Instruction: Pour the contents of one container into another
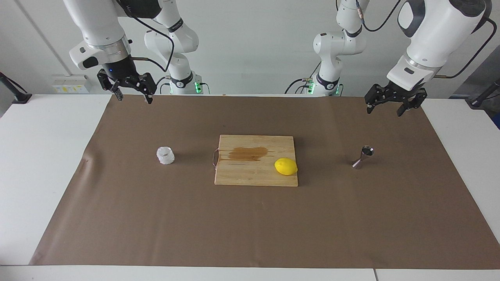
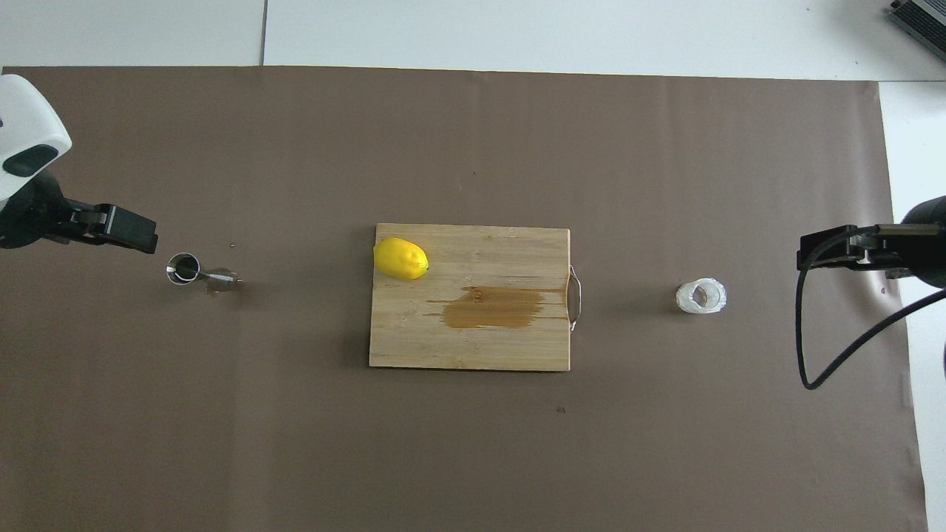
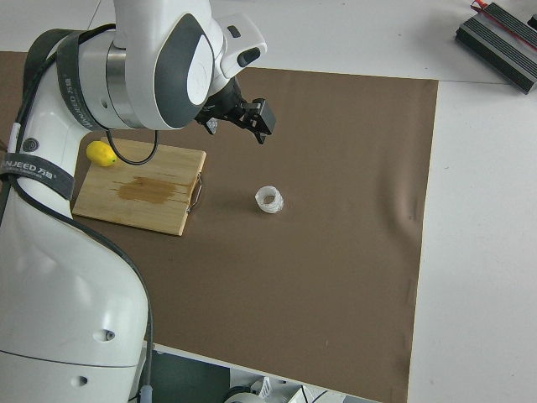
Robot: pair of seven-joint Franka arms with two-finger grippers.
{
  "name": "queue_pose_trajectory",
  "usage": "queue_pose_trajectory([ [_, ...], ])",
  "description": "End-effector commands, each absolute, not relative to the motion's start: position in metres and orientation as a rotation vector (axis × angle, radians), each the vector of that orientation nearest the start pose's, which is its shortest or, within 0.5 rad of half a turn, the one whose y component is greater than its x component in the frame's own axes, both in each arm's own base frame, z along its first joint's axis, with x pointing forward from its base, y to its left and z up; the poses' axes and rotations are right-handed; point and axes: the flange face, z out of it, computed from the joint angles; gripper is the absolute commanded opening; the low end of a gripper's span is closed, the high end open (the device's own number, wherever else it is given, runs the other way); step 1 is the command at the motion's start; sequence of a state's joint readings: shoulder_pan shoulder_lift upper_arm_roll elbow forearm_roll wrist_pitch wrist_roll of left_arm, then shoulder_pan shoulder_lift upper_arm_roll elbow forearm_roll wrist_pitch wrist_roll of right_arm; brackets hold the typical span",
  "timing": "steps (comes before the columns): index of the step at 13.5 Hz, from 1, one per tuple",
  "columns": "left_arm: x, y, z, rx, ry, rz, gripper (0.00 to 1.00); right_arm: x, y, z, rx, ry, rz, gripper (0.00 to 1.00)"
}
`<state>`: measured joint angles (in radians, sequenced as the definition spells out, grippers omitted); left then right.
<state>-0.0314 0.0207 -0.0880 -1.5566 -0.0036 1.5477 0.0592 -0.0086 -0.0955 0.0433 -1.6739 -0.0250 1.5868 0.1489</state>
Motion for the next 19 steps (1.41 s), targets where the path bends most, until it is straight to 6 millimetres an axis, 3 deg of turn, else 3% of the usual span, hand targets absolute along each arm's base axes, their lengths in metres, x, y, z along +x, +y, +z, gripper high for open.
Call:
queue_pose_trajectory([
  [1, 0.553, -0.063, 0.622, -3.130, 0.270, 0.046, 1.00, 0.522, 0.014, 0.633, -3.157, 0.168, -0.007, 1.00],
  [5, 0.554, -0.062, 0.617, -3.133, 0.251, 0.060, 1.00, 0.522, 0.014, 0.633, -3.157, 0.168, -0.007, 1.00],
  [19, 0.553, -0.009, 0.606, -3.281, -0.057, 0.153, 1.00, 0.522, 0.014, 0.633, -3.157, 0.168, -0.007, 1.00],
])
